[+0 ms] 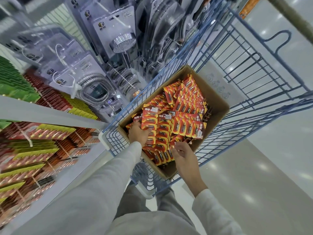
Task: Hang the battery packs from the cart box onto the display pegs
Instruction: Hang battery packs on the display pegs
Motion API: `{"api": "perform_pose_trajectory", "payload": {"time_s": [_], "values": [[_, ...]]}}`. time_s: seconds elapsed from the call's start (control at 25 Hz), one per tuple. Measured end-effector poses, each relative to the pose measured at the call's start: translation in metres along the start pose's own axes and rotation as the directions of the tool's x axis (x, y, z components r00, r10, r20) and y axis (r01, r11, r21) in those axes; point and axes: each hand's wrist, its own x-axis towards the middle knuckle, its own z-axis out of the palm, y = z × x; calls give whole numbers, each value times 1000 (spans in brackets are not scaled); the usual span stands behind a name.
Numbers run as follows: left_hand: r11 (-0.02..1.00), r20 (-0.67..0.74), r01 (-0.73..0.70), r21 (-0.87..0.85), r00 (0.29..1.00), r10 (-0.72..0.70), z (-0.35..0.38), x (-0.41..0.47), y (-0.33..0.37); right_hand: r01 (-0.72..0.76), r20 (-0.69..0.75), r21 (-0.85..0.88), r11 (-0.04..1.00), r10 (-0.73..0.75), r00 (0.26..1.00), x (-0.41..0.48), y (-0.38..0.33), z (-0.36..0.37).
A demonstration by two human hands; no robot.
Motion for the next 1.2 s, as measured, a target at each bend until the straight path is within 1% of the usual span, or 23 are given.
{"api": "perform_pose_trajectory", "payload": {"time_s": [0.08,0.16,0.28,0.36,0.4,0.48,0.56,0.72,0.8,0.96,1.0,1.08,1.16,1.2], "values": [[996,45,-32,-83,998,36,-9,-11,-1,-15,13,-5,1000,15,1000,13,-8,6],[984,108,-47,-174,992,66,-26,-31,-5,3,21,-51,999,-2,1000,31,-14,16],[952,130,19,-305,991,22,-54,-60,-21,14,-9,-144,989,-16,1000,65,-14,40],[885,144,82,-458,989,-17,-71,-77,-35,-26,-49,-216,976,16,999,85,-11,61],[864,135,98,-493,990,-35,-79,-86,-40,-52,-83,-276,960,30,996,92,-12,71],[861,100,98,-500,993,-55,-92,-103,-48,-110,-160,-391,914,50,986,97,-15,85],[846,106,115,-520,992,-70,-99,-114,-59,-139,-211,-461,877,43,976,101,-14,92],[850,84,123,-513,992,-92,-112,-126,-70,-132,-280,-579,805,-44,959,107,-5,103],[851,67,116,-512,993,-95,-115,-129,-74,-115,-308,-535,837,-66,949,107,-1,106],[848,31,89,-523,996,-85,-117,-132,-79,-17,-328,-417,909,-133,935,102,7,100],[846,27,81,-526,997,-78,-118,-134,-79,17,-340,-357,934,-147,929,100,8,97],[842,25,69,-535,998,-66,-117,-138,-79,85,-343,-174,981,-141,929,89,6,87],[837,17,45,-545,999,-42,-117,-144,-76,101,-313,25,995,-88,946,76,1,70],[829,16,30,-558,1000,-25,-118,-147,-73,99,-297,77,992,-71,952,71,1,61]]}}
